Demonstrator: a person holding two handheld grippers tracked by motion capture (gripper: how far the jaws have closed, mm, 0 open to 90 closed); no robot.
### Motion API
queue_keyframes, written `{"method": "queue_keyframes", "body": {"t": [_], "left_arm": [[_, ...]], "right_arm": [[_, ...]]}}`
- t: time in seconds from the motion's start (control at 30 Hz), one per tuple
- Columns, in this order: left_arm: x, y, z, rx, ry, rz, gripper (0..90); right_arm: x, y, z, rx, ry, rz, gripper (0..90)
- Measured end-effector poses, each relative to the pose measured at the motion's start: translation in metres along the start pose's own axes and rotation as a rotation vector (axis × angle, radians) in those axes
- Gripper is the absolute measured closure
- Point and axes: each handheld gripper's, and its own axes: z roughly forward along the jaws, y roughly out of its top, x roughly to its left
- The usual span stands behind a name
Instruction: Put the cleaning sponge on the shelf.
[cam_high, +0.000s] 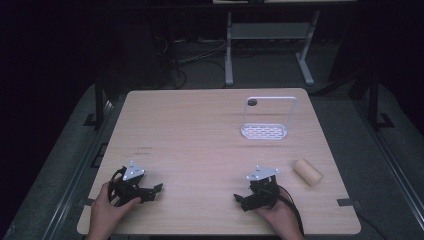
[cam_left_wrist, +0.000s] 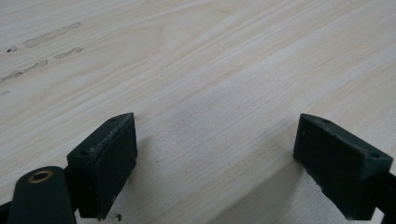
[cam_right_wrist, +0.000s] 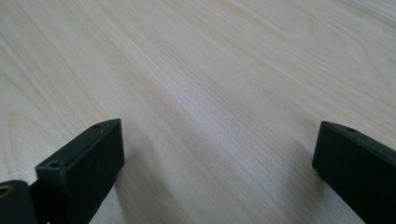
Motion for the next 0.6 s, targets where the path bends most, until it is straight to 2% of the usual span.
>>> {"method": "queue_keyframes", "body": {"t": [0.5, 0.6], "left_arm": [[0.0000, 0.0000, 0.0000, 0.000, 0.000, 0.000, 12.9], [0.0000, 0.0000, 0.0001, -0.001, 0.001, -0.001, 12.9]], "right_arm": [[-0.0027, -0.0009, -0.0012, -0.001, 0.008, -0.008, 1.8], [-0.0039, -0.0009, -0.0026, 0.001, 0.019, 0.003, 1.9]]}}
